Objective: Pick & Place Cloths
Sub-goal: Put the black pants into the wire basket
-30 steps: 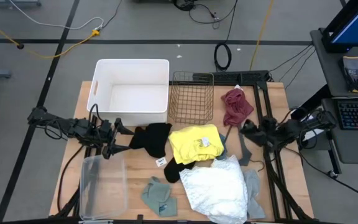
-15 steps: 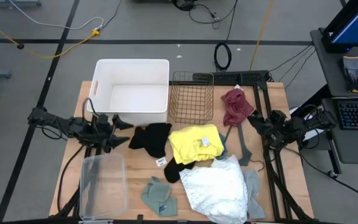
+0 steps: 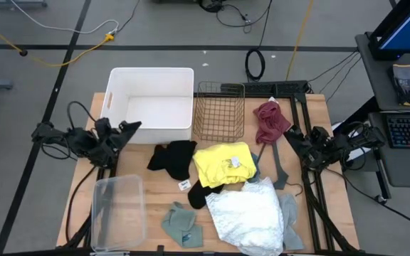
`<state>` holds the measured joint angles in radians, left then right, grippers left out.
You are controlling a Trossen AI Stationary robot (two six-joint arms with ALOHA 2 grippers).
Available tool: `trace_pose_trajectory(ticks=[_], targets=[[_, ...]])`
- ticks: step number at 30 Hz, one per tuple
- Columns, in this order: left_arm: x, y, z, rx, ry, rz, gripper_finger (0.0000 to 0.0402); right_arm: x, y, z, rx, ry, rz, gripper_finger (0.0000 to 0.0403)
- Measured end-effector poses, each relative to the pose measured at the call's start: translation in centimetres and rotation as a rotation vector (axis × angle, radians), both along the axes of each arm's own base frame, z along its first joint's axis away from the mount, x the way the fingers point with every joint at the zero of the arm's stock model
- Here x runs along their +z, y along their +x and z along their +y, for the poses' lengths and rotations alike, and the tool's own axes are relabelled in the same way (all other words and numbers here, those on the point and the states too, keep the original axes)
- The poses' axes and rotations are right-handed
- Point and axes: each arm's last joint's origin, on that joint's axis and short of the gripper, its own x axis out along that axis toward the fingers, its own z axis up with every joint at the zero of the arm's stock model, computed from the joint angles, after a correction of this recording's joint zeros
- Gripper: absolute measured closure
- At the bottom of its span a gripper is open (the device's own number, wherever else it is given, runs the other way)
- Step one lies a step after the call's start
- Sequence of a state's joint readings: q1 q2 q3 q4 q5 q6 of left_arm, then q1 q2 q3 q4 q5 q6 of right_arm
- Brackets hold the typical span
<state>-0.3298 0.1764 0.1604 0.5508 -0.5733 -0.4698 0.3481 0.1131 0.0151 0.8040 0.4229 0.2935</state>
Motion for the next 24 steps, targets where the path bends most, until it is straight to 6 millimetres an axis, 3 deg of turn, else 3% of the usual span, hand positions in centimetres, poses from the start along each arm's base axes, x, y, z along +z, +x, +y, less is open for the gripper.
trace_pose_trajectory(ticks=[5, 11, 24], targets=[[0.1, 0.6, -0.3, -0.037, -0.012, 0.022, 0.0055, 0.0, 0.0, 0.0, 0.0, 0.0, 0.0, 0.0261], [2.0, 2.4, -0.9, -0.04, 0.015, 0.129, 0.0055, 0.0, 0.0, 0.0, 0.0, 0.0, 0.001, 0.0261], [7.3, 8.4, -3.2, -0.161, -0.119, 0.734, 0.0055, 0.0, 0.0, 0.0, 0.0, 0.0, 0.001, 0.0261]])
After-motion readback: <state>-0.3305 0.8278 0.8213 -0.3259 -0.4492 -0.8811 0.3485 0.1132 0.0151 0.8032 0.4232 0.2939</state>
